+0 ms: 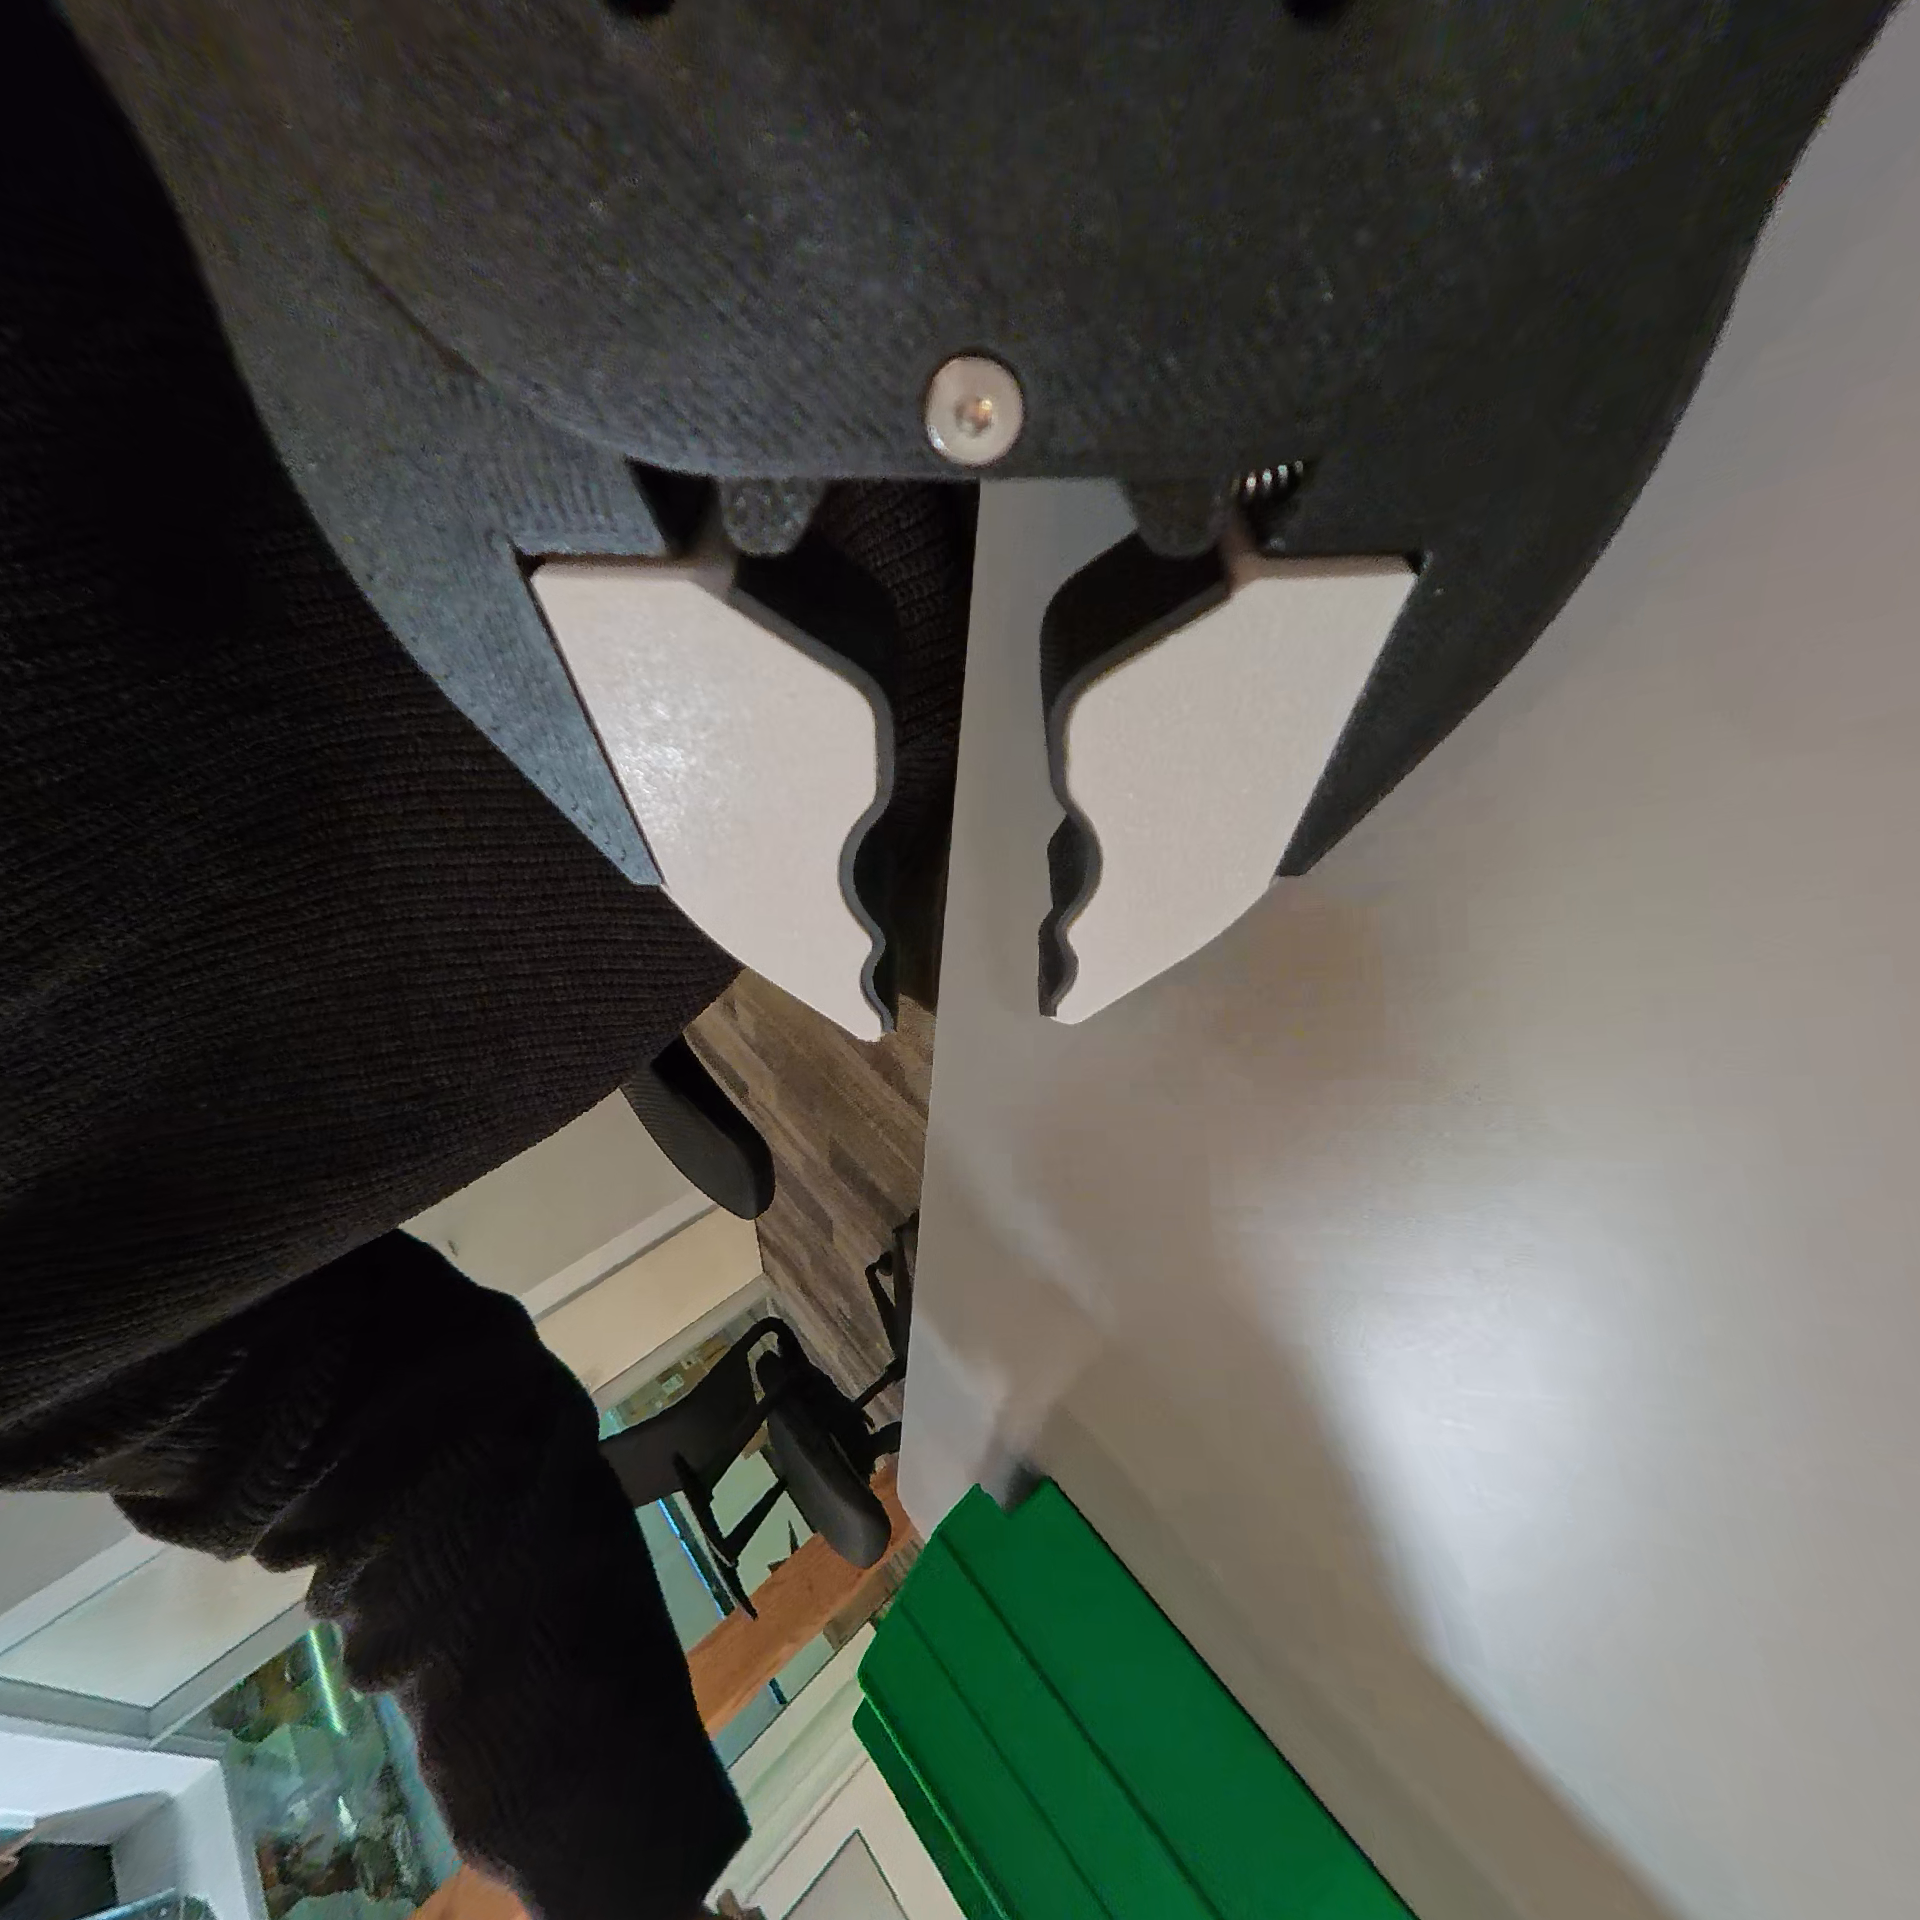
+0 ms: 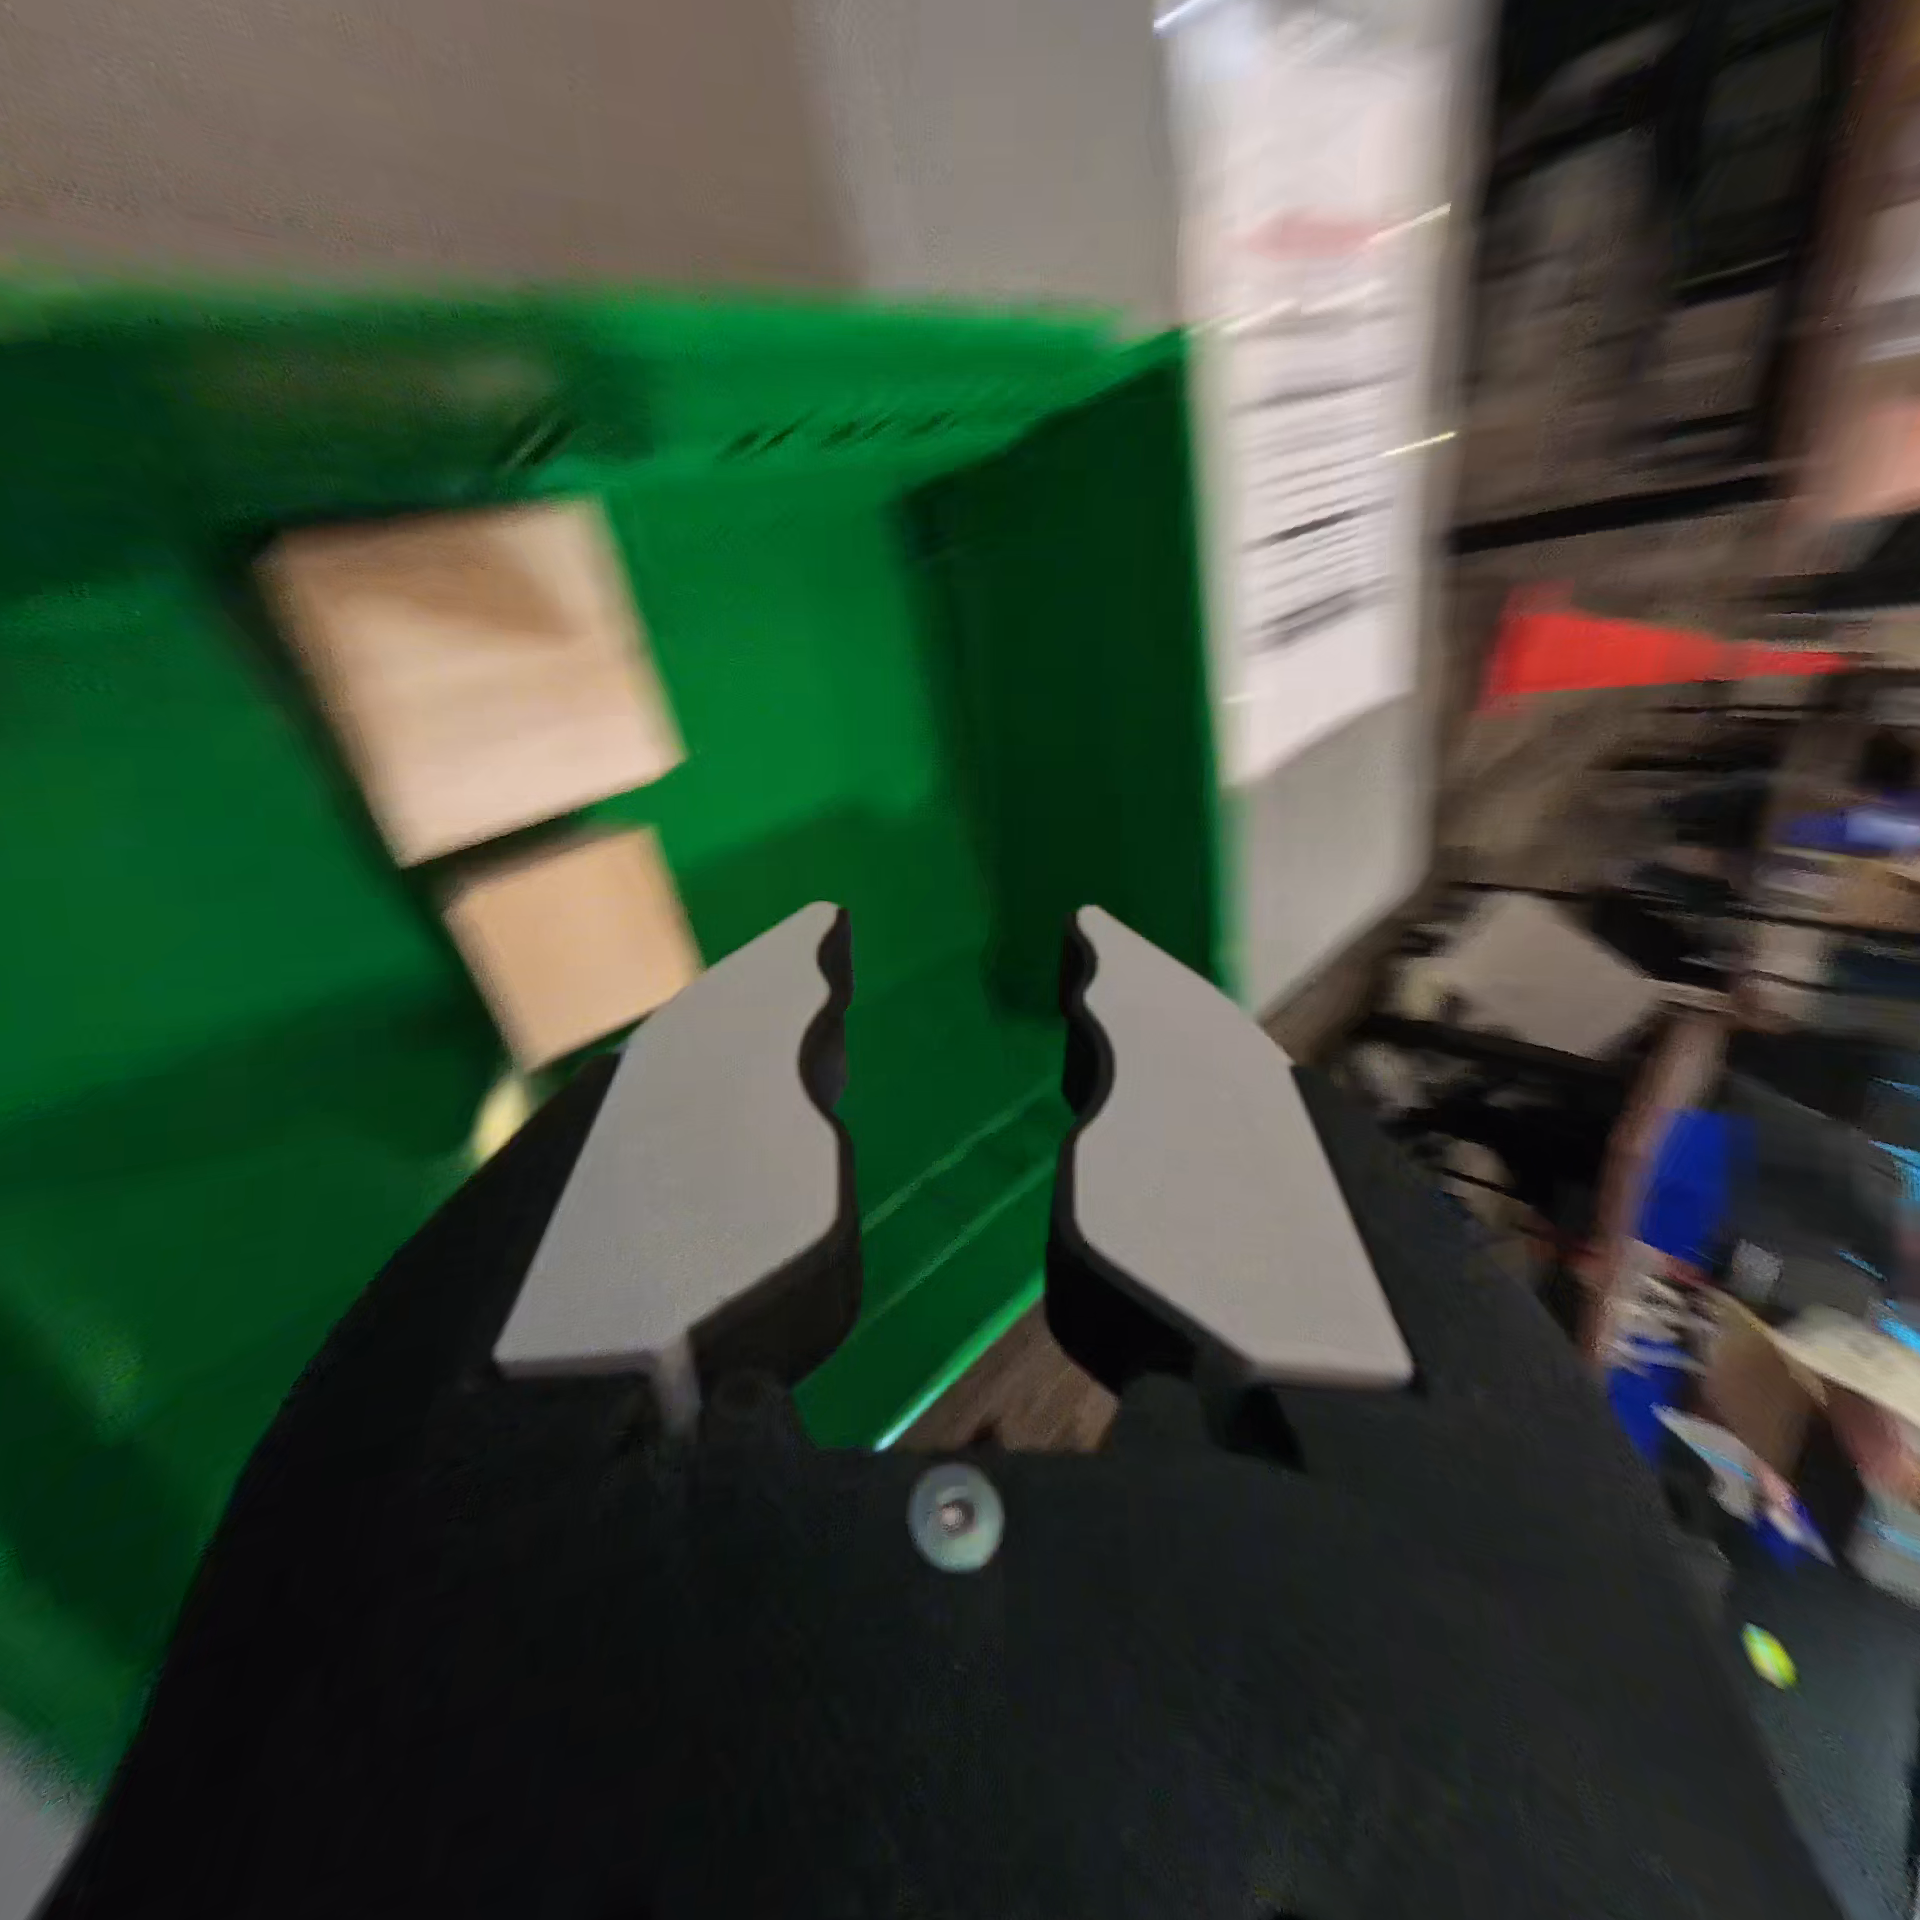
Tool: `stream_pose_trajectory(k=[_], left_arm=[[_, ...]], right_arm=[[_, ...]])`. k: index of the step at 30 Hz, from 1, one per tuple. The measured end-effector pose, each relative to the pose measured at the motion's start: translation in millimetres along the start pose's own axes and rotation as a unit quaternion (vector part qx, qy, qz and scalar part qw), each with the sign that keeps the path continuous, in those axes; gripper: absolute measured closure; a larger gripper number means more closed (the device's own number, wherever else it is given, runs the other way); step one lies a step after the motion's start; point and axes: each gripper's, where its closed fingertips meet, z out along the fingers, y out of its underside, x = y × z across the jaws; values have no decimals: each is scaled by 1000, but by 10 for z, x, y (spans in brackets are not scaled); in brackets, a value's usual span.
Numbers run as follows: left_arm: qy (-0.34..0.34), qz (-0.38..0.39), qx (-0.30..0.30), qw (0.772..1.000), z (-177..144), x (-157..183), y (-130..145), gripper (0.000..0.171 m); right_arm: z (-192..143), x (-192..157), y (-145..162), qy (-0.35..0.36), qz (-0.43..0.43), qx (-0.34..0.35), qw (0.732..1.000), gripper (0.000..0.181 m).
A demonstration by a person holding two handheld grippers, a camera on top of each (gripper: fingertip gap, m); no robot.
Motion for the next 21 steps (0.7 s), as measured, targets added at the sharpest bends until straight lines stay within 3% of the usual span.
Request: stream_pose_trajectory(k=[3, 6, 9, 13, 18, 19, 21], left_arm=[[-2, 9, 0, 1000, -1, 26, -3, 145], [-4, 14, 8, 1000, -10, 50, -28, 145], [-9, 20, 22, 1000, -29, 73, -76, 145], [-22, 26, 53, 998, -66, 89, -184, 143], [-36, 1, 140, 990, -179, 145, -431, 141], [-41, 3, 155, 987, -213, 164, -469, 141], [-58, 14, 177, 982, -285, 190, -523, 139]], right_arm=[[-353, 475, -387, 201, 62, 106, 972, 150], [-674, 544, -717, 252, 164, 202, 932, 152], [-873, 475, -1006, 234, 269, 267, 895, 179], [-1229, 433, -1377, 259, 379, 358, 813, 181], [-1188, 30, -2087, 121, 509, 463, 715, 181], [-1146, -58, -2231, 101, 521, 477, 701, 181], [-1019, -219, -2452, 93, 523, 472, 704, 181]])
